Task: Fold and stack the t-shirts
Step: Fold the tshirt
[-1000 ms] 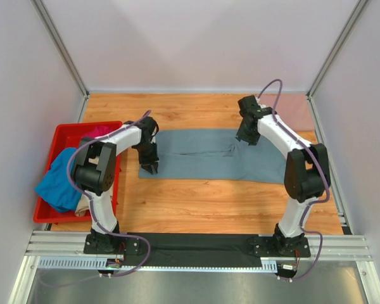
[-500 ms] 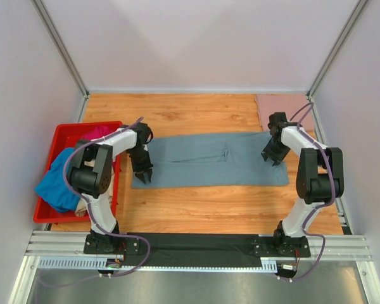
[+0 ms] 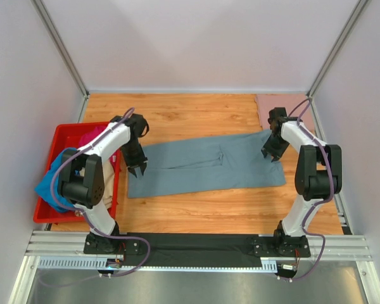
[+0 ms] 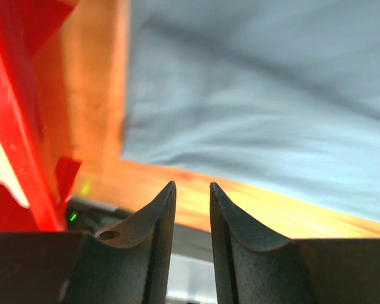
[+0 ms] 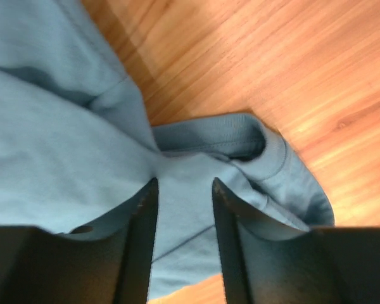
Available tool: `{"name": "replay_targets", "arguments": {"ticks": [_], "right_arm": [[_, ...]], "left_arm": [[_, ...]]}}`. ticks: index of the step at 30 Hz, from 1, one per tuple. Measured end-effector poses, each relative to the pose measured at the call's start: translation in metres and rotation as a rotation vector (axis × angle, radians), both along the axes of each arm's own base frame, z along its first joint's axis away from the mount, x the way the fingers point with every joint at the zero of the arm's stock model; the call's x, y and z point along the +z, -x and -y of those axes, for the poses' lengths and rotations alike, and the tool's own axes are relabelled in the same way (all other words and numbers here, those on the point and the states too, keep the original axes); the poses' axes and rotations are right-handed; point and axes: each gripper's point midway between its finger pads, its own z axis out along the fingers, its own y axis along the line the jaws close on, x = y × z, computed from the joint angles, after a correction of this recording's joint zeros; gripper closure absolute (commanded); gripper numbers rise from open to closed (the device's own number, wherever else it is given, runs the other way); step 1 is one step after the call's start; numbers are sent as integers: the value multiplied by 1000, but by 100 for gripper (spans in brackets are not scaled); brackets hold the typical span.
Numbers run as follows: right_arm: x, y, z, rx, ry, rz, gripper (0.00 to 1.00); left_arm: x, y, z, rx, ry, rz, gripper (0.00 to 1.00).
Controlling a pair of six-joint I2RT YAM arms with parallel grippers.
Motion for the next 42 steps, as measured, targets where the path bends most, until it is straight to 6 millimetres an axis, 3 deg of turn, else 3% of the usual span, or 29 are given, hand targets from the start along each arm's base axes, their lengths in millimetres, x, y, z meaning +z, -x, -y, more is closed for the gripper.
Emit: {"name": "replay_targets", "arguments": {"ticks": [5,7,10,15,17,21,27,32,36,39,42], "right_arm": [[27,-8,6,-45,-18,26,73],[28,3,13,-72,-17,7,75],[17,31,22,-105,-7,-57,77],[-13,77,28,-132,10,-187,78],[-19,85,30,-136,20,-211,77],[-20,83,31,-136,25,-204,75],[-7,53,34,-133,27,-127,71],[25,3,32,-123,10,12,66],[46,-30,17,-112,-28,95,59],[46,-46,0,-102,-55,107,54],[31,-52,-18,-98,-84,78,55]], "left_arm": [[24,-57,33,-41,160,181,63],[22,-75,45,-61,209,209,63],[1,-98,57,-94,243,201,63],[-51,-103,49,-120,176,83,63],[-51,-101,44,-120,150,56,63],[-51,-97,35,-126,102,37,63],[-49,-94,15,-128,3,13,63],[-48,-91,-2,-112,-58,-8,63],[-48,-86,-11,-97,-87,-20,63],[-48,-82,-15,-92,-102,-27,63],[-46,-80,-20,-87,-113,-31,63]]}}
